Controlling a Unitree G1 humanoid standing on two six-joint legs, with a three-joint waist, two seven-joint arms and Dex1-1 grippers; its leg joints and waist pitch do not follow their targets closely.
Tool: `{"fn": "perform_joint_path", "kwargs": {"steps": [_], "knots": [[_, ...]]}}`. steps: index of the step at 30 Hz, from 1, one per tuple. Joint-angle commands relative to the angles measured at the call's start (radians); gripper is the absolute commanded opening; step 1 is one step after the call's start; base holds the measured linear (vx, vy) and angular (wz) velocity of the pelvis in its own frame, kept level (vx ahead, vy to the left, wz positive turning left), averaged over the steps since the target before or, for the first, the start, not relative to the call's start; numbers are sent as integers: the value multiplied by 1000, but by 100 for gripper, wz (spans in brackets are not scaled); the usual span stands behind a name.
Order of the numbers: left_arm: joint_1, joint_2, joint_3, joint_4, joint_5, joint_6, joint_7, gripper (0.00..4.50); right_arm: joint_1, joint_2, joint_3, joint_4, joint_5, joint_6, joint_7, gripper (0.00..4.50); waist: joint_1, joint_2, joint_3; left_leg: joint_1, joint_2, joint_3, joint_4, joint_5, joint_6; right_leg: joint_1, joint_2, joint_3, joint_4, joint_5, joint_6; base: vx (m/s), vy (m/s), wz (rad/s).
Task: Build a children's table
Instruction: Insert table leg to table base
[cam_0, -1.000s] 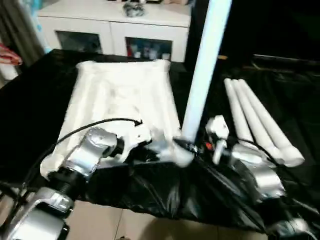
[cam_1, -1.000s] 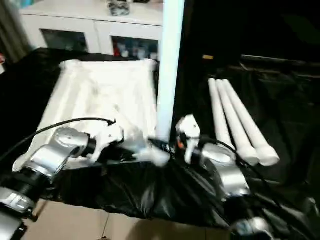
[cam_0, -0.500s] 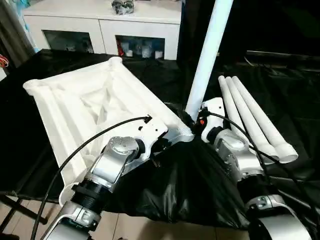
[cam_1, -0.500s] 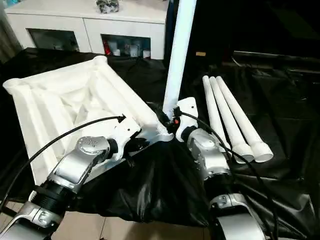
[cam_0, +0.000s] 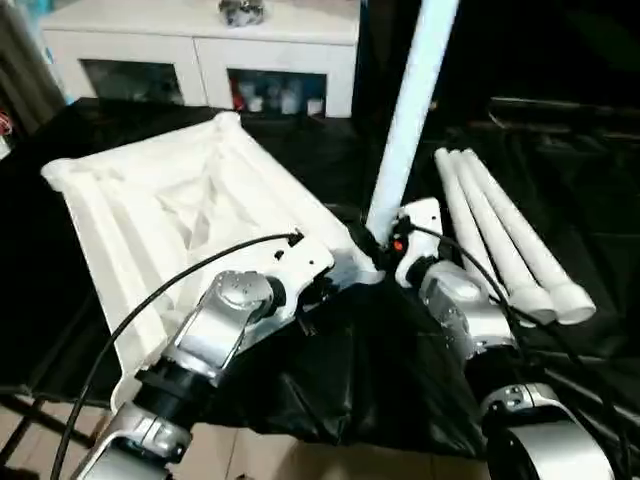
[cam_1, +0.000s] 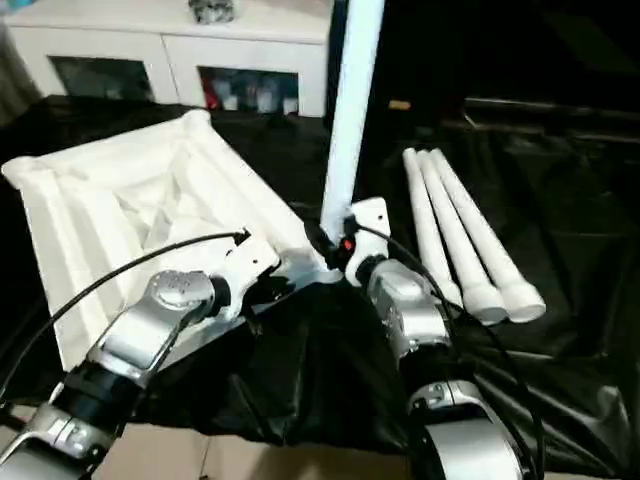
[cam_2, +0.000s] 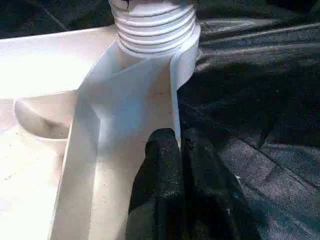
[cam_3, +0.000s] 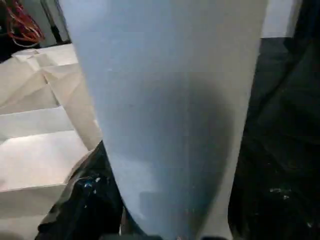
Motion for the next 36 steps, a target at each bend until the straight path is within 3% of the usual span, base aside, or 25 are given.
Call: {"fn": "perform_joint_path", "kwargs": {"steps": [1,9,14,19,24,27,36], "knots": [[-25,-13,-42,-69,-36,-46,-64,0,39,31,39,67,-1,56,41,305,8,12,-46,-1,53,-16,-64,-165,34,42,-82,41,-60,19,-263,0,0,0],[-22,51,-50,-72,-59,-89,-172,0,56,-12,62,-14,-3,51,172,373,25,19,-52,-6,54,-17,-50,-57,81,50,-83,31,-41,148,-289,0,0,0],[-25,81,-57,-59,-65,-121,-229,0,84,-53,90,-70,3,59,264,373,33,19,-57,-9,53,-16,-41,-26,94,49,-80,29,-32,212,-294,0,0,0],[-37,119,-69,-29,-76,-182,-310,0,123,-115,127,-149,5,67,392,373,47,18,-54,-8,56,-15,-41,-62,90,47,-80,27,-35,161,-284,0,0,0],[-53,144,-74,15,-80,-237,-378,0,150,-168,163,-209,-5,68,499,373,63,19,-50,-5,59,-13,-43,-123,63,41,-83,29,-40,56,-269,0,0,0],[-59,153,-76,33,-84,-255,-408,0,164,-194,185,-237,-11,68,540,373,64,19,-49,-7,59,-14,-44,-136,48,41,-84,30,-42,14,-263,0,0,0],[-67,189,-88,92,-75,-334,-482,0,209,-233,211,-315,-4,82,603,312,68,17,-53,-10,58,-15,-38,-103,60,42,-84,29,-35,59,-264,0,0,0]]}}
